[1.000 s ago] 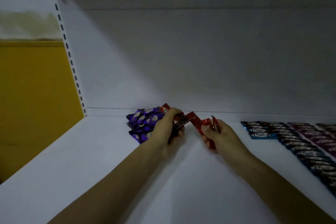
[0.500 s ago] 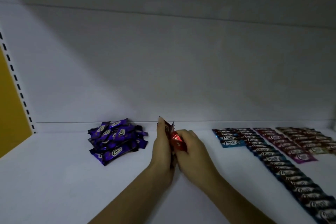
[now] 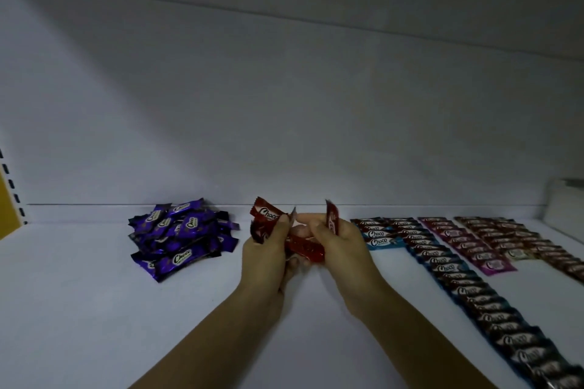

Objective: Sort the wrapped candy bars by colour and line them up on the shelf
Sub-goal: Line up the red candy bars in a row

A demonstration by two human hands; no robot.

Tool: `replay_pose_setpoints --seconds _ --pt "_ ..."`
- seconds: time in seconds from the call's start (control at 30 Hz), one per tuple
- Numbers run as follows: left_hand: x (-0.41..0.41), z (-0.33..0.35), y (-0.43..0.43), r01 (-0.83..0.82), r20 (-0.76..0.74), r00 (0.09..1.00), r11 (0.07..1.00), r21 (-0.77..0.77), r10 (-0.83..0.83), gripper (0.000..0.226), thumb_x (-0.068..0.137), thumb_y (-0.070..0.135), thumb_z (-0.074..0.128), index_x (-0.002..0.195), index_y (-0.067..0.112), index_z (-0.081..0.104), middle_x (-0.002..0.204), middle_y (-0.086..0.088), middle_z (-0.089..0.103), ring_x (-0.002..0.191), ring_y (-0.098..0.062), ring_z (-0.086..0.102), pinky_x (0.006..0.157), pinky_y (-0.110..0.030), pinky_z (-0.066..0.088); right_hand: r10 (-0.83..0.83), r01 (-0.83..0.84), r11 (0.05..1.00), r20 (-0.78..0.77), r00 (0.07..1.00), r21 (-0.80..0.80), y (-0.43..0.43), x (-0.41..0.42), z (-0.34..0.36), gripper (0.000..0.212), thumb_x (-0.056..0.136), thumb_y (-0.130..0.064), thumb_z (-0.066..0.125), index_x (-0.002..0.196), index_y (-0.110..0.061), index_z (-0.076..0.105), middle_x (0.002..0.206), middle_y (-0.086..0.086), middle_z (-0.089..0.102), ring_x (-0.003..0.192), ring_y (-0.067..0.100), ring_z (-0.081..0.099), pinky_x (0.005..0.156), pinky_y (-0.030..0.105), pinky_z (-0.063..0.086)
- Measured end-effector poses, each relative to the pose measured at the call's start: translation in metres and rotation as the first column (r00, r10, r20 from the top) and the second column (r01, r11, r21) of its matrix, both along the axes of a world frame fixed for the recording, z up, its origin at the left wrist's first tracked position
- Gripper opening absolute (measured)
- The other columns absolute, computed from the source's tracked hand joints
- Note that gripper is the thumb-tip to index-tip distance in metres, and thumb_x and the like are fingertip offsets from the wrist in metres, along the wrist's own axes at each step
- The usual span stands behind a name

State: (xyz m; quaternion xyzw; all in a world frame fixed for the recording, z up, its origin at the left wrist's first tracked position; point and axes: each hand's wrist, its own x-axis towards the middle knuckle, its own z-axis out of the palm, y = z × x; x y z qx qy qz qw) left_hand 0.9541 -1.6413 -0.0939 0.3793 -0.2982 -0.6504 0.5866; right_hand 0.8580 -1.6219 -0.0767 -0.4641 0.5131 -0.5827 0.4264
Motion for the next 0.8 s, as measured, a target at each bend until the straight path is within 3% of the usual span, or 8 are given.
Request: replay_pose_setpoints --seconds 0.13,0.3,0.37,0.43,0.53,0.63,0.7,0.8 --pt "0.005 0.001 0.000 0.013 0.000 1.000 1.000 0.024 -0.013 0.014 0.093 0.026 0.058 0.096 0.013 0.065 0.085 -0.005 0.076 0.059 -0.016 0.054 0.039 -0.017 0.041 -0.107 0.109 0.993 -0.037 0.994 0.043 -0.001 -0.006 0.000 0.022 0.099 -0.019 0.046 0.102 -0.011 0.067 0.046 -0.009 0.046 0.039 0.004 0.044 0.042 0.015 0.039" --pt "0.011 0.000 0.000 -0.005 0.051 0.999 0.999 -0.038 0.007 0.017 0.094 0.031 0.056 0.098 0.016 0.064 0.087 -0.002 0.076 0.063 -0.018 0.053 0.037 -0.017 0.038 -0.035 0.005 0.976 0.136 0.990 0.218 0.001 -0.014 0.010 0.049 0.097 -0.055 0.033 0.087 -0.011 0.054 0.044 -0.005 0.030 0.032 0.007 0.023 0.037 0.015 0.017" --pt "0.014 0.000 -0.001 -0.020 0.072 0.997 0.999 -0.046 0.023 0.018 0.093 0.033 0.056 0.097 0.017 0.064 0.086 -0.001 0.076 0.059 -0.016 0.052 0.037 -0.017 0.037 -0.025 -0.007 0.982 0.169 0.985 0.188 0.002 -0.019 0.013 0.049 0.100 -0.048 0.030 0.081 -0.010 0.053 0.045 -0.002 0.037 0.033 0.010 0.029 0.037 0.016 0.023" --pt "0.017 -0.001 -0.002 -0.030 0.076 0.997 0.999 -0.043 0.033 0.021 0.093 0.034 0.057 0.097 0.015 0.064 0.086 -0.001 0.076 0.056 -0.015 0.051 0.038 -0.017 0.037 -0.002 -0.005 0.988 0.046 0.999 0.154 0.004 -0.024 0.013 0.054 0.101 -0.043 0.030 0.079 -0.009 0.065 0.050 0.001 0.047 0.041 0.012 0.040 0.041 0.021 0.033" --pt "0.016 -0.002 -0.002 -0.030 0.077 0.997 0.999 -0.039 0.033 0.024 0.092 0.036 0.058 0.099 0.014 0.065 0.086 -0.001 0.076 0.052 -0.013 0.050 0.040 -0.018 0.037 0.030 -0.015 0.992 -0.119 0.992 0.124 0.007 -0.028 0.009 0.037 0.099 -0.037 0.044 0.095 -0.014 0.073 0.051 -0.003 0.050 0.044 0.009 0.042 0.045 0.019 0.038" --pt "0.016 -0.003 -0.001 -0.020 0.086 0.996 0.999 -0.046 0.024 0.024 0.092 0.036 0.058 0.100 0.014 0.065 0.087 0.000 0.076 0.042 -0.008 0.046 0.038 -0.017 0.038 0.017 -0.011 0.995 -0.064 0.998 0.096 0.007 -0.030 0.007 0.024 0.095 -0.021 0.054 0.102 -0.001 0.066 0.057 0.000 0.061 0.048 0.010 0.057 0.047 0.021 0.047" --pt "0.016 -0.003 -0.001 -0.014 0.075 0.997 0.998 -0.059 0.019 0.023 0.092 0.035 0.057 0.100 0.015 0.065 0.087 0.000 0.076 0.040 -0.007 0.045 0.037 -0.017 0.038 0.026 -0.025 0.994 -0.004 1.000 0.111 0.006 -0.031 0.007 0.016 0.095 -0.014 0.054 0.098 -0.004 0.066 0.067 0.002 0.070 0.058 0.011 0.066 0.052 0.022 0.053" --pt "0.016 -0.002 -0.001 -0.032 0.075 0.997 0.998 -0.045 0.035 0.020 0.092 0.034 0.057 0.099 0.016 0.063 0.085 0.000 0.076 0.047 -0.011 0.047 0.040 -0.019 0.038 -0.043 0.065 0.994 -0.243 0.969 0.084 0.004 -0.036 0.002 0.019 0.090 -0.008 0.059 0.076 -0.011 0.071 0.059 -0.006 0.066 0.051 0.001 0.061 0.048 0.013 0.047"
